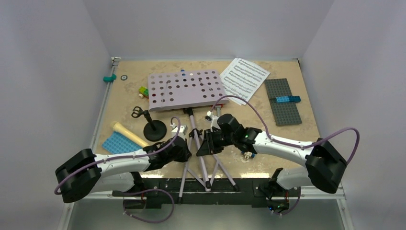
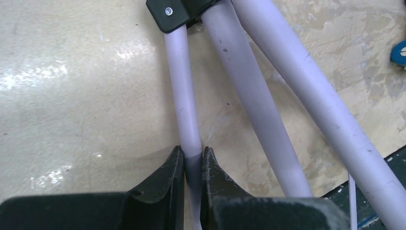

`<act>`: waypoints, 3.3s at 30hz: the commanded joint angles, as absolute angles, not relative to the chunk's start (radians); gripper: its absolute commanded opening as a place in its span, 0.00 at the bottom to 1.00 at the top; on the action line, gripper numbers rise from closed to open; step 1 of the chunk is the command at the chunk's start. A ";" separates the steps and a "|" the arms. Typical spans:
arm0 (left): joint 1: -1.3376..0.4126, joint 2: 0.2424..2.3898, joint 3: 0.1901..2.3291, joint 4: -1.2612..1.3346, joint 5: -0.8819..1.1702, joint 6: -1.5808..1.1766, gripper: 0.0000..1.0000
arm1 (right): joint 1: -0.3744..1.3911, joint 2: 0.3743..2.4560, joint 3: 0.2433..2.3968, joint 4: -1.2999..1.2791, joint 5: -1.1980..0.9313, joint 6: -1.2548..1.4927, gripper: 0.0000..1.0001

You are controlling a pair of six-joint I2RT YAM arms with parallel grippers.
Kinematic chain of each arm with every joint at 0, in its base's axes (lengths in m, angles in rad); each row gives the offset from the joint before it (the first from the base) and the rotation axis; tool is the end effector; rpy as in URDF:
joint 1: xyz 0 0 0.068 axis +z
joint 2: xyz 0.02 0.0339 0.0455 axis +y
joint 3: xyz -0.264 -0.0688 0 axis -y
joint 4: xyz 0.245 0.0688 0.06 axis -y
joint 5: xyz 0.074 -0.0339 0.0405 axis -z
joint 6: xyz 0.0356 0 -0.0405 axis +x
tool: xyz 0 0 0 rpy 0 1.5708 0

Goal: Pack up the instrument practice props

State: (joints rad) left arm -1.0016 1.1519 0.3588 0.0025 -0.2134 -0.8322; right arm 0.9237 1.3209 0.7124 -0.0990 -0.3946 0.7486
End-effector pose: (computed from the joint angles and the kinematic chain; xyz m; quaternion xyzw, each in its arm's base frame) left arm 0.1162 -0.1676 0.1449 0.0374 0.9197 -0.2402 0.3082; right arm 0.1526 0.2247 0.2090 -0.1596 0.8801 0.4238 0.1429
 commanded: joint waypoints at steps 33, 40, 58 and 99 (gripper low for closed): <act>-1.002 1.011 0.425 0.154 -0.201 -0.772 0.32 | 0.891 1.287 0.834 -0.337 -0.261 0.519 0.60; -0.989 0.903 0.425 0.074 -0.218 -0.779 0.59 | 0.844 1.171 0.883 -0.431 -0.234 0.484 0.61; -0.672 0.667 0.240 0.353 0.306 -1.026 0.84 | 0.661 0.930 0.601 -0.087 -0.567 0.553 0.70; -0.480 1.389 -0.018 1.512 0.586 -1.406 0.38 | 0.600 0.883 0.482 0.041 -0.780 0.566 0.74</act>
